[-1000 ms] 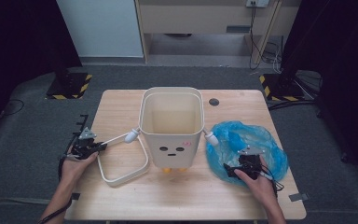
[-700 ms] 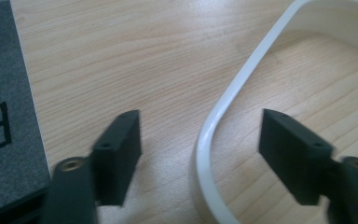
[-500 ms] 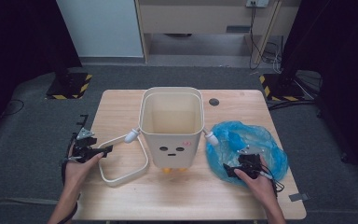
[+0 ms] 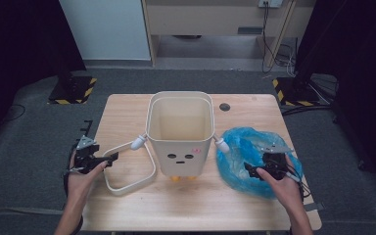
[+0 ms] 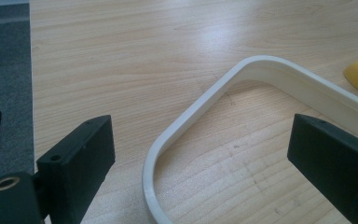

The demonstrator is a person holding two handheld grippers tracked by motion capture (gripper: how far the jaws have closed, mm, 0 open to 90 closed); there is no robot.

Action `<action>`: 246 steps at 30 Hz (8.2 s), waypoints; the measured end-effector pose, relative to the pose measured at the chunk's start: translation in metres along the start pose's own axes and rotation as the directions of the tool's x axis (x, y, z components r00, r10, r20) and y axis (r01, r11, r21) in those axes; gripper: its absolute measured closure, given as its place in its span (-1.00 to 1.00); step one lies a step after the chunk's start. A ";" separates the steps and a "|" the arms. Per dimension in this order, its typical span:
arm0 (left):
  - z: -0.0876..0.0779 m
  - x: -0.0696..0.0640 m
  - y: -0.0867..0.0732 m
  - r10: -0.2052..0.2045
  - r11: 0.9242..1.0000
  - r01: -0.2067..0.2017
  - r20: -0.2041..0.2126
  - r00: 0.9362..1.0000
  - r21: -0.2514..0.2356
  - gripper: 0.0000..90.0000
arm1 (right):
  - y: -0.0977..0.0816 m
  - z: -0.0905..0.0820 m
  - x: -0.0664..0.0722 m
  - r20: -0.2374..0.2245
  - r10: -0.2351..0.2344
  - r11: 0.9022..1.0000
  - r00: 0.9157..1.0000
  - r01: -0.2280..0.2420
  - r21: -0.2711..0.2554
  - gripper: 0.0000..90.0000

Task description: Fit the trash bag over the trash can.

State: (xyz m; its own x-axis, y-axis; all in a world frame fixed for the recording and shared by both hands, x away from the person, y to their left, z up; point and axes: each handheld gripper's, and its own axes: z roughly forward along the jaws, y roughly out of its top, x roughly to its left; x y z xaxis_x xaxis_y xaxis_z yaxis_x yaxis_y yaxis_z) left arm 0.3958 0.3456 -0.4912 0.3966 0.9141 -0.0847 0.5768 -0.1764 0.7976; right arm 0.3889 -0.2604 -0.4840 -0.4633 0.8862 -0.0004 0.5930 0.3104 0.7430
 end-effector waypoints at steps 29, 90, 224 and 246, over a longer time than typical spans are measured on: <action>-0.003 0.003 -0.013 -0.019 0.999 0.018 -0.029 0.999 -0.031 -0.78 | 0.003 0.072 -0.021 0.041 0.036 0.997 0.999 -0.038 0.070 -0.42; -0.012 0.007 -0.011 -0.023 0.997 0.020 -0.053 0.998 -0.070 -0.78 | 0.049 0.004 -0.033 -0.121 0.195 0.977 0.973 -0.204 -0.069 0.98; -0.012 0.005 -0.010 -0.014 0.997 0.010 -0.049 0.999 -0.083 -0.76 | 0.192 -0.169 0.026 -0.296 0.191 0.925 0.936 -0.273 -0.265 0.99; -0.013 0.005 -0.009 -0.010 0.996 0.006 -0.050 0.999 -0.085 -0.76 | 0.222 -0.145 0.068 -0.350 0.165 0.945 0.922 -0.250 -0.211 0.99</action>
State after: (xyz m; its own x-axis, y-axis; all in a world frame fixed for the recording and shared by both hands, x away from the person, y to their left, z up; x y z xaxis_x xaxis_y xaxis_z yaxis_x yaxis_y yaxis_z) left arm 0.3830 0.3563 -0.4910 0.3542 0.9331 -0.0627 0.5166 -0.1393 0.8448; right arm 0.3938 -0.1808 -0.2223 -0.5595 0.7483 0.3565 0.5370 -0.0004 0.8436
